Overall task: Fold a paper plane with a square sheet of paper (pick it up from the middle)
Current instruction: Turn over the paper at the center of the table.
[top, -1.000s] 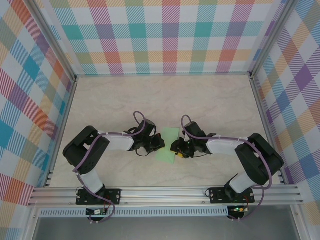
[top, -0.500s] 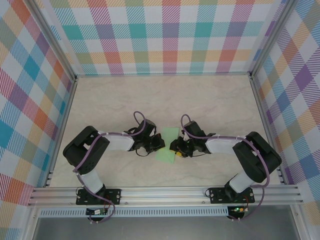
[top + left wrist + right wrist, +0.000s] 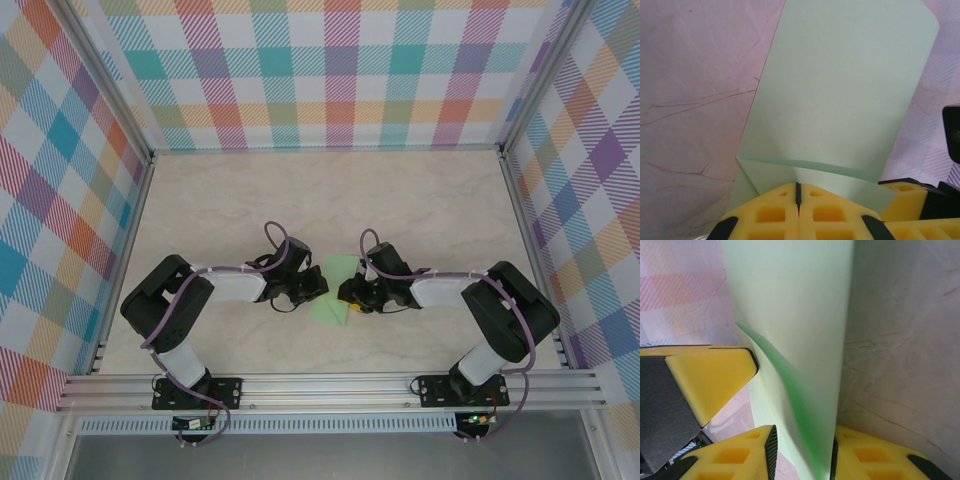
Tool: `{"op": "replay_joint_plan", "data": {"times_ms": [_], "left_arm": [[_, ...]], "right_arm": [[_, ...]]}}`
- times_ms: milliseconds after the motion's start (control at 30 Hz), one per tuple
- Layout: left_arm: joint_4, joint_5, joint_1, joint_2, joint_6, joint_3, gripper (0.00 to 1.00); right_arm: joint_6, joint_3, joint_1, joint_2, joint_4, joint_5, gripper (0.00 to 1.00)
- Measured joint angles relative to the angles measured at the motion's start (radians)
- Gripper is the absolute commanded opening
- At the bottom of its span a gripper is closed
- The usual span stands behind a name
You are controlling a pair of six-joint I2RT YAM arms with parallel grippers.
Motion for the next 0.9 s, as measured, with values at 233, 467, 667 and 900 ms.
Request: {"op": "replay_joint_plan", "data": {"times_ms": [233,467,667,900], "left_arm": [[-0.029,-0.038,0.0,-0.055,-0.014,-0.006,0.03],[-0.152,-0.16,0.0,-0.303,-0.014,-0.04,0.08],[-0.308,-0.279,0.011,-0.548,-0.01,-0.059,0.14],[-0.459,-0.359,0.06,-0.716,0.009,-0.095,0.22]], "right_arm": [[-0.03,0.0,0.0,0.008,0.026,-0.01,0.21],[-0.108,0.04,-0.005,-0.025,-0.093,0.0,0.08],[-0.249,0.206,-0.005,-0.153,-0.383,0.086,0.1],[-0.363,0.515,0.013,-0.169,-0.9,0.427,0.1]]}}
